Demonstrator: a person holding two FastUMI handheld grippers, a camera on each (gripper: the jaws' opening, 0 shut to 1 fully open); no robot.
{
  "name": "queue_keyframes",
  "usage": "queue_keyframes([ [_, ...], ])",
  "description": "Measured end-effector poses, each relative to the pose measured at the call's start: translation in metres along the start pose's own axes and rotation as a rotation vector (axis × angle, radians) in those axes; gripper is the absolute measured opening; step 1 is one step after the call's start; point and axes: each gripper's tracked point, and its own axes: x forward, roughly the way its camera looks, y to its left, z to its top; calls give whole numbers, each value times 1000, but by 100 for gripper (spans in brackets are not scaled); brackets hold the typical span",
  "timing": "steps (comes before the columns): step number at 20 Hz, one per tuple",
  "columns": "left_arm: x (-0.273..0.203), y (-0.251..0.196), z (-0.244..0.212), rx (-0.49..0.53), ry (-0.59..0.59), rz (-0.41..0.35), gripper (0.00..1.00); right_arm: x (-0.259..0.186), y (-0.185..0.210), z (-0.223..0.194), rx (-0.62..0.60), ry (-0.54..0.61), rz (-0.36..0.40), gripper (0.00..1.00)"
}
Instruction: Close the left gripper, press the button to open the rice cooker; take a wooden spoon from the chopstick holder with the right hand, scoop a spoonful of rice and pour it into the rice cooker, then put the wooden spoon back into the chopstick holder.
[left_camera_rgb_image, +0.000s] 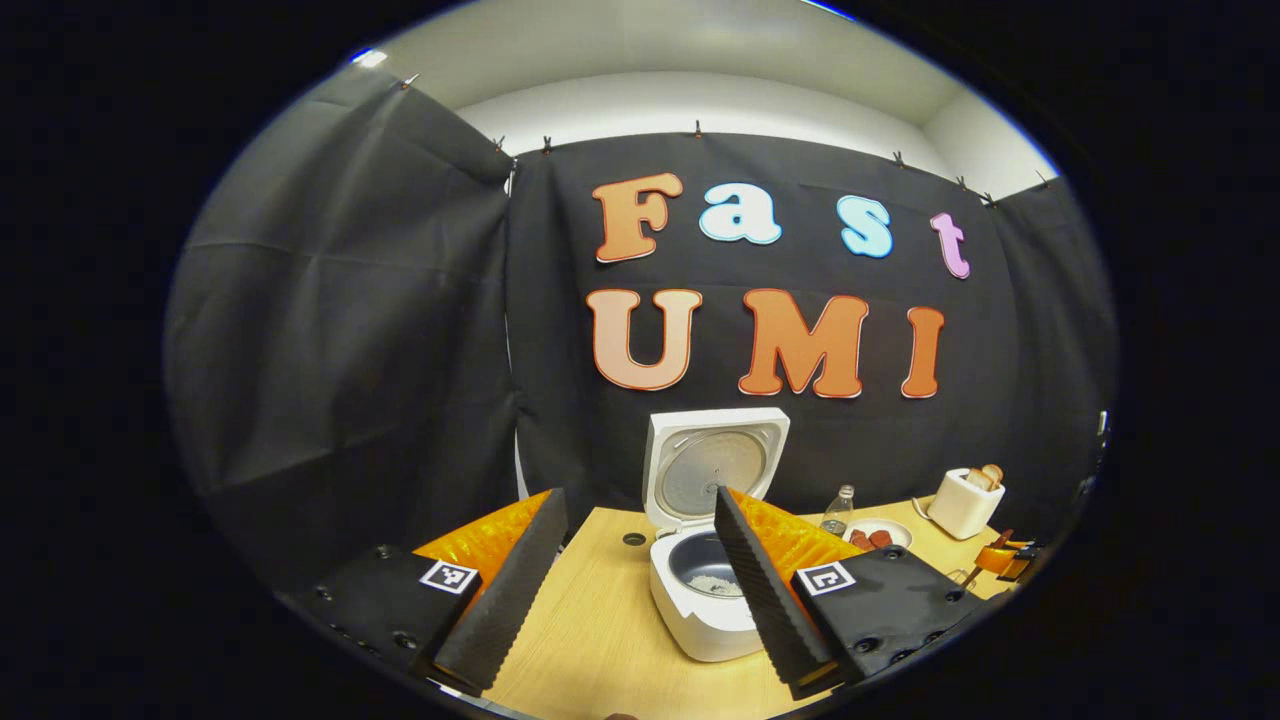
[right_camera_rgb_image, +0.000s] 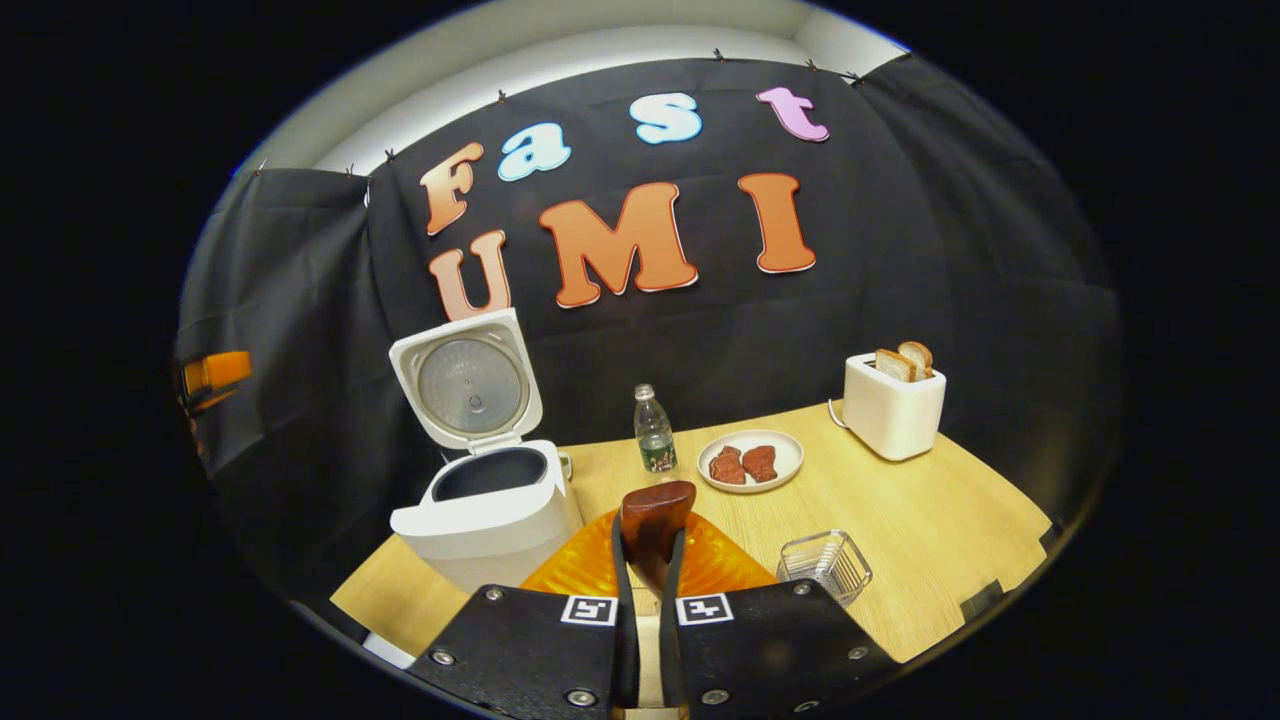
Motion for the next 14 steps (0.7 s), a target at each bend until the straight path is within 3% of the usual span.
queue_keyframes([
  [3, -5, 1, 1, 34, -5, 4, 100, 6, 1, -21, -53, 25, -18, 7],
  [7, -5, -4, -10, -16, 20, -21, 100, 12, -2, -44, -45, 55, -57, 7],
  [14, -3, 16, -24, -76, 56, -6, 100, 22, 7, -59, 260, 91, -39, 7],
])
